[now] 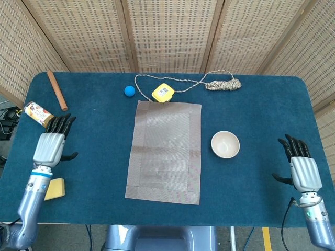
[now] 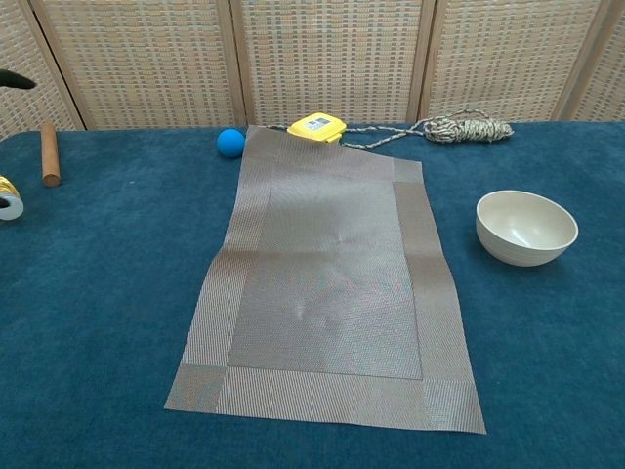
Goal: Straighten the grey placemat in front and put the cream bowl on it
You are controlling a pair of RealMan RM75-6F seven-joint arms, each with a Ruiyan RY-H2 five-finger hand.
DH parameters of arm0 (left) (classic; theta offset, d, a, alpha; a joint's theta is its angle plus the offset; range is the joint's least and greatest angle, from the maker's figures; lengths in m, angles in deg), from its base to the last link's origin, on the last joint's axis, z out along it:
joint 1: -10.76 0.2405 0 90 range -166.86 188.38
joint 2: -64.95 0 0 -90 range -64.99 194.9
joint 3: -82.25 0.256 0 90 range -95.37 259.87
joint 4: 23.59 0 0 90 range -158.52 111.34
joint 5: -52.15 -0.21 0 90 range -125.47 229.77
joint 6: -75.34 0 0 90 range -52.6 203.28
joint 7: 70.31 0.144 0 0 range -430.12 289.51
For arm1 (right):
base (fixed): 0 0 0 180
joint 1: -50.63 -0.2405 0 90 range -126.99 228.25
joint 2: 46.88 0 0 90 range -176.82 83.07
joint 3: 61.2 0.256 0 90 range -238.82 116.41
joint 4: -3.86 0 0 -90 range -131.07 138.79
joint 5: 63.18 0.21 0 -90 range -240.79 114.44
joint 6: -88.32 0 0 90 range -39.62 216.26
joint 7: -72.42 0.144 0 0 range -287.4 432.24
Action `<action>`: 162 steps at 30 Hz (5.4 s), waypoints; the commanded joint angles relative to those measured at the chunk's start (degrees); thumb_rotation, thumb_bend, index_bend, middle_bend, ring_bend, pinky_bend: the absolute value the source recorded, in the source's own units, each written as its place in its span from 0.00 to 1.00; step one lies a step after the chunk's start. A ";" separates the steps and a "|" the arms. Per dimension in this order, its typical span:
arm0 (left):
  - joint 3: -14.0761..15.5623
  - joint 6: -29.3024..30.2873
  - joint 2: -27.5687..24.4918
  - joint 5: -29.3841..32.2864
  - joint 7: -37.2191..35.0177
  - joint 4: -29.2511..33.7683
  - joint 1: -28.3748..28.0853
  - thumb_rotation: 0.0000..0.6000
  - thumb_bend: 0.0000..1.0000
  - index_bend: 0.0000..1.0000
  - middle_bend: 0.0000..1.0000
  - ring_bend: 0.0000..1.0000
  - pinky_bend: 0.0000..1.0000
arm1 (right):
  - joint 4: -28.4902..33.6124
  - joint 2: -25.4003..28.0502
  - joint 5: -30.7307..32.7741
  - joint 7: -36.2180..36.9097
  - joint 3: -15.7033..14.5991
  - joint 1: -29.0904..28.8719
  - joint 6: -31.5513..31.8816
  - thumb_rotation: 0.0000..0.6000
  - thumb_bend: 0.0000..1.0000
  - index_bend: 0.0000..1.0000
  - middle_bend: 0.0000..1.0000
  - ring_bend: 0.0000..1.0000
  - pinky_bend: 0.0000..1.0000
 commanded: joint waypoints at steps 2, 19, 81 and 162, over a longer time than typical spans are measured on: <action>4.65 4.84 -3.51 -4.34 -0.64 3.70 5.56 1.00 0.10 0.01 0.00 0.00 0.00 | 0.50 -0.18 -0.82 -0.93 -0.54 0.09 0.40 1.00 0.15 0.14 0.00 0.00 0.00; 7.82 11.28 -6.81 -11.81 -2.44 4.38 14.48 1.00 0.11 0.00 0.00 0.00 0.00 | 2.84 -1.64 -5.88 -5.56 -4.58 0.24 0.31 1.00 0.14 0.17 0.00 0.00 0.00; 0.88 3.27 -7.43 -10.04 -8.64 1.67 16.84 1.00 0.11 0.01 0.00 0.00 0.00 | -33.51 -34.59 4.45 -8.65 5.06 -20.31 -16.47 1.00 0.41 0.76 0.29 0.01 0.20; 0.50 0.06 -6.05 -11.03 -8.02 0.77 16.19 1.00 0.11 0.01 0.00 0.00 0.00 | -75.69 -41.38 19.47 -9.84 19.46 -33.08 -37.72 1.00 0.32 0.73 0.26 0.03 0.15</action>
